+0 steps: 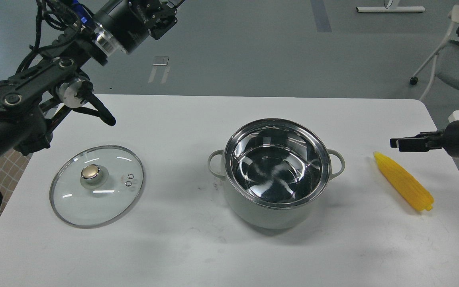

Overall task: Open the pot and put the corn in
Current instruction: 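Reach the right gripper down to the yellow corn and grasp it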

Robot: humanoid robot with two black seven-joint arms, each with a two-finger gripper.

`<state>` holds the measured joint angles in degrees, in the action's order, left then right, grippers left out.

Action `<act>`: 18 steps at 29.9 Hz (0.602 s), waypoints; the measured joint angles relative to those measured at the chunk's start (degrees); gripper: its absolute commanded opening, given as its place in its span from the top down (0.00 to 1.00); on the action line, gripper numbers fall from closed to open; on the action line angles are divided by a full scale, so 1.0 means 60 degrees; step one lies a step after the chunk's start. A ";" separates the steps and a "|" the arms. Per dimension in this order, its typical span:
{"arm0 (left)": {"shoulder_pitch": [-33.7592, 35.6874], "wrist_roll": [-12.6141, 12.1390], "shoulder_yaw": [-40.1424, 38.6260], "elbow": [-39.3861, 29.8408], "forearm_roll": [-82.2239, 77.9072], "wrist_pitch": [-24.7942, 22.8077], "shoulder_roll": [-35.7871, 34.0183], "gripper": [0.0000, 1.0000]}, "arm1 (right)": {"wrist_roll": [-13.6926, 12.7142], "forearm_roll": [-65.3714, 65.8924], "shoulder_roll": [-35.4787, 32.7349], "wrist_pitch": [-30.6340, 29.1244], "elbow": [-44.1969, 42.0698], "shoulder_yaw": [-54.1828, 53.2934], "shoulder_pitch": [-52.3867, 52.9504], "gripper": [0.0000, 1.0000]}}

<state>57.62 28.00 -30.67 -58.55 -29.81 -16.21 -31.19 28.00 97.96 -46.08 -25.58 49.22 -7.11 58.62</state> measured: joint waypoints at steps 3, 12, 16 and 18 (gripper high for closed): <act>-0.0012 0.0000 0.0000 0.0000 -0.0027 -0.0006 0.0037 0.05 | 0.0000 0.0483 0.0053 0.0022 -0.0152 0.0072 -0.0071 0.00; -0.0021 0.0000 -0.0010 -0.0006 -0.0056 -0.0020 0.0083 0.05 | 0.0001 0.1680 0.0321 0.0544 -0.1027 0.0087 -0.0791 0.01; -0.0019 0.0000 -0.0015 -0.0040 -0.0056 -0.0027 0.0059 0.05 | -0.0001 0.1691 0.0693 0.0614 -0.1137 0.0090 -0.0914 0.03; -0.0016 0.0000 -0.0015 -0.0085 -0.0057 -0.0028 0.0036 0.05 | 0.0002 0.1690 0.0942 0.0636 -0.1207 0.0091 -0.0958 0.04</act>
<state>57.53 28.00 -30.76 -59.06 -30.15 -16.38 -30.98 28.01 108.09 -40.43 -21.77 41.98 -6.56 52.87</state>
